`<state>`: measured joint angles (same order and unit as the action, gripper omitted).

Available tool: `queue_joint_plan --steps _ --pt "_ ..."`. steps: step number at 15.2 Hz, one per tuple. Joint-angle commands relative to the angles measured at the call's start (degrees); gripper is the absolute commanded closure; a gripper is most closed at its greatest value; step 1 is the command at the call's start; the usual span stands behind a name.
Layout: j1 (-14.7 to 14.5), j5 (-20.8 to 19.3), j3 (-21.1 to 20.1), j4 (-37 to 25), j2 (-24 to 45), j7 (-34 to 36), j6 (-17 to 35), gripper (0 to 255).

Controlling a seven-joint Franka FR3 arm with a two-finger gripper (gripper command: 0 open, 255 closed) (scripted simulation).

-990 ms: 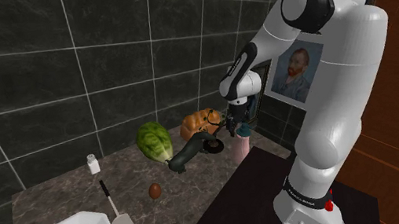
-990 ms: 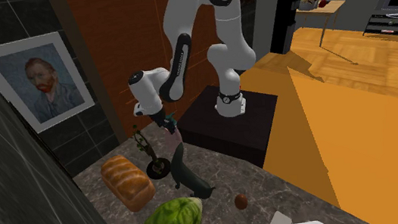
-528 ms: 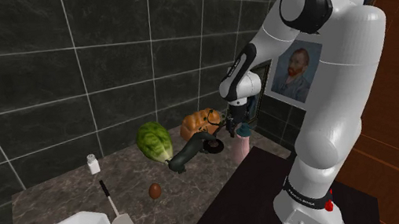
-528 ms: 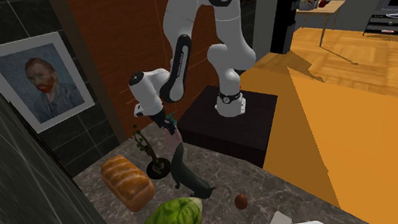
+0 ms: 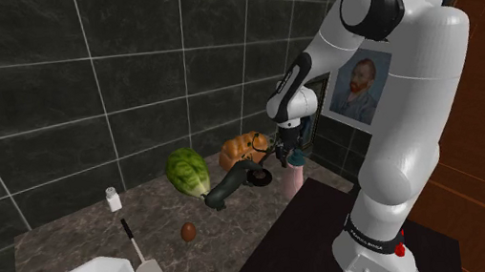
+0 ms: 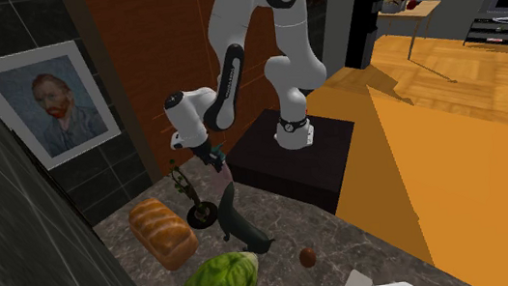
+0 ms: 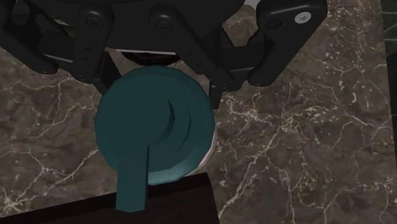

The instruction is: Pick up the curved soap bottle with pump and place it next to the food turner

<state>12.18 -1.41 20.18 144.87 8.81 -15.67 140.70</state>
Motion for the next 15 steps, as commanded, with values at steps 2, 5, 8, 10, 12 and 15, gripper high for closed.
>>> queue_joint_plan --steps 2,5,8,10,12,15 --pt "0.0 0.0 0.0 0.1 0.1 0.0 0.0 255" --pt "-0.2 -1.2 0.4 0.0 -2.5 0.8 -2.5 255" --pt "-0.3 -2.4 0.6 -0.1 -5.0 1.5 -5.0 255" --pt "-0.4 -3.1 0.7 -0.3 -6.6 2.0 -6.7 255" --pt "-0.4 -3.7 0.8 -0.5 -8.1 2.4 -8.4 255" --pt "-0.4 -4.5 0.8 -1.0 -10.3 2.9 -11.0 255"
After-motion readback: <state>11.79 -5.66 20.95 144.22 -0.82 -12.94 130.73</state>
